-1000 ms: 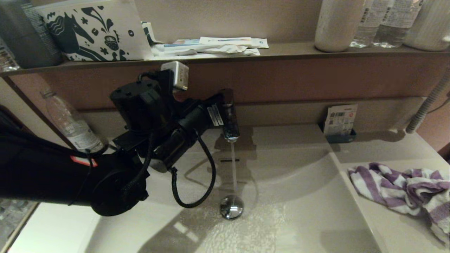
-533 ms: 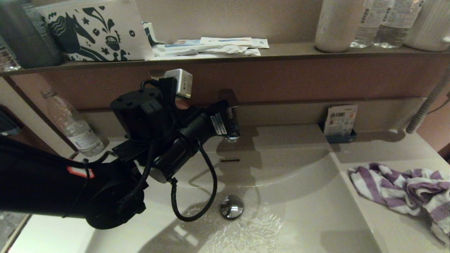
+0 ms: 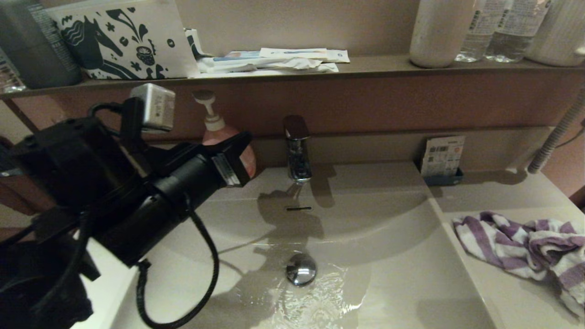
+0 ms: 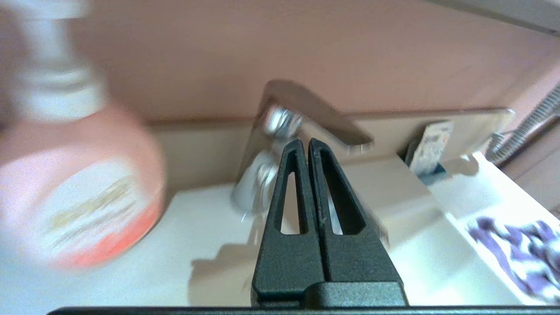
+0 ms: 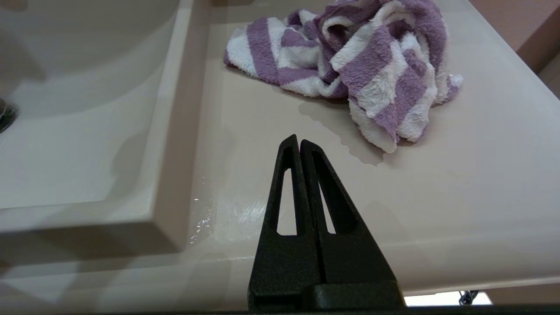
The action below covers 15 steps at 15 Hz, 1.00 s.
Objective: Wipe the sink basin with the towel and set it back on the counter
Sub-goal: Turn off the faucet, then pick up the cloth
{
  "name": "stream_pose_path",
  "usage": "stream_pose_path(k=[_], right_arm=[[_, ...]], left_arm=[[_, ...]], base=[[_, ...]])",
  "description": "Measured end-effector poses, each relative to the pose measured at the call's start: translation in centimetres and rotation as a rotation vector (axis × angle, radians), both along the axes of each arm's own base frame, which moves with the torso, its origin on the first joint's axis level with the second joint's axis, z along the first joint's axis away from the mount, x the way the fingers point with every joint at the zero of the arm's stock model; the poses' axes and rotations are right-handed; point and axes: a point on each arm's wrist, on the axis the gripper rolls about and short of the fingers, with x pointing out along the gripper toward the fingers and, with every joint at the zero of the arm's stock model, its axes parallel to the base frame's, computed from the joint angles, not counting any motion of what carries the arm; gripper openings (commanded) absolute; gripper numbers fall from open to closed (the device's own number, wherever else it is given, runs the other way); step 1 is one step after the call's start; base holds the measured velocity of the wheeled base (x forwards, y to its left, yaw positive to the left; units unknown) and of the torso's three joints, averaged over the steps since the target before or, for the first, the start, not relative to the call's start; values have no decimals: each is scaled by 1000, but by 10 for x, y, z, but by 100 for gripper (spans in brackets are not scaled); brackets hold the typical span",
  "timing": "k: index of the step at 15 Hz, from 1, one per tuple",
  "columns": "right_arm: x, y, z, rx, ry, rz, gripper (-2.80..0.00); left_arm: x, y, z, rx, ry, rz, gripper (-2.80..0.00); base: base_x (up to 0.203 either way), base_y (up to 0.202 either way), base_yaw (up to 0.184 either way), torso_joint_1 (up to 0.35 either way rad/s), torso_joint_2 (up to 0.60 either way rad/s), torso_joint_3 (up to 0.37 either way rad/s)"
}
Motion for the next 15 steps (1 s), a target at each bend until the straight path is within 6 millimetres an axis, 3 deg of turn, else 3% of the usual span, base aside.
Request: stream_pose_path(k=[7,12,15], right_arm=[[0,0,0,0,0,0,-280],[0,0,0,0,0,0,-280],[0,0,0,0,0,0,-280]], left_arm=[[-78,72,-15,-23,-38,72,-280],[-113,123,-22,-72,-127,331,-280],[-135,139,-30,-64,-164,467,-280]], base=[[0,0,0,0,0,0],[0,0,0,0,0,0],[0,0,0,0,0,0]])
